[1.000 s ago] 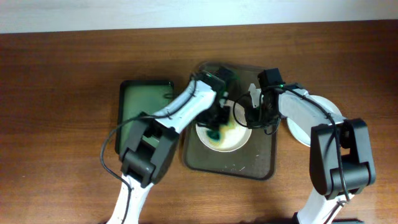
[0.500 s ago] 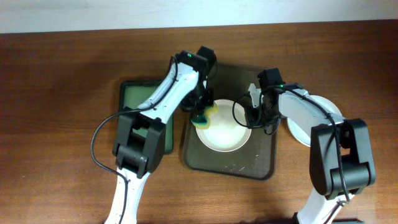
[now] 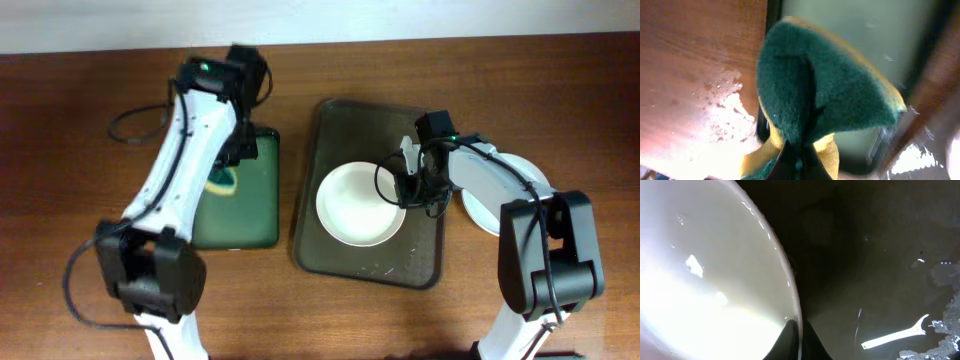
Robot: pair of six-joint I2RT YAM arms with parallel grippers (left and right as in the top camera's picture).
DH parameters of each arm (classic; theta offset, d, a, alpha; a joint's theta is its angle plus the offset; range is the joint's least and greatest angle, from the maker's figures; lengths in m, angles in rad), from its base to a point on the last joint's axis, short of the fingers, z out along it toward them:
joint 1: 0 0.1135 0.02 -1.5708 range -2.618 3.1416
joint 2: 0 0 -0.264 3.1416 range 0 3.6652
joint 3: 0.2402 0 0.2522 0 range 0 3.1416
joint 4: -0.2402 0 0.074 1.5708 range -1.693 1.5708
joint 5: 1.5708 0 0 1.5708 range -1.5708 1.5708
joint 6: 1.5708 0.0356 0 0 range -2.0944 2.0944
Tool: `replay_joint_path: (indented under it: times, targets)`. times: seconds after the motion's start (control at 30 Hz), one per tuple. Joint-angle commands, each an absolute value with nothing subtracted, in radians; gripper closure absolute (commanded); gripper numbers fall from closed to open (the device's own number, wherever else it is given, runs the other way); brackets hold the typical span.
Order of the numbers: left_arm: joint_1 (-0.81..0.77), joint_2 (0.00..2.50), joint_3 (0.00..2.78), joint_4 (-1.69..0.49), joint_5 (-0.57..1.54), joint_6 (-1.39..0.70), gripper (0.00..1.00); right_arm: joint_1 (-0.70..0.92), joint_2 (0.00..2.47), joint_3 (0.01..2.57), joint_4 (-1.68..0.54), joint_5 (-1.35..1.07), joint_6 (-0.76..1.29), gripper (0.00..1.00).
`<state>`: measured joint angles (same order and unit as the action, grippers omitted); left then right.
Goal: Clean dirty plates on tray and stack at the side
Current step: 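Return the sponge to the water tray with the left gripper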
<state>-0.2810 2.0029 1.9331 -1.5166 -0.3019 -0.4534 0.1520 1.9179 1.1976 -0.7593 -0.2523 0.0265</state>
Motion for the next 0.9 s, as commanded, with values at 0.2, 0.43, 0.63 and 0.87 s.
replay_joint_path:
  times: [0.2, 0.43, 0.63, 0.87]
  targets:
    - [-0.123, 1.999, 1.511, -1.092, -0.001, -0.299, 1.00, 0.153, 1.884, 1.225, -0.810, -0.185, 0.082, 0.96]
    - [-0.121, 1.834, 1.511, -1.112, 0.063, -0.282, 0.18, 0.311, 1.567, 1.225, -0.925, 0.362, 0.258, 0.96]
    - [-0.121, 1.643, 1.511, -1.193, 0.064, -0.282, 0.00, 0.548, 1.528, 1.225, -0.987, 0.741, 0.400, 0.96]
    - [-0.121, 1.505, 1.510, -1.174, 0.064, -0.283, 0.00, 0.789, 1.525, 1.225, -1.052, 0.985, 0.438, 0.96]
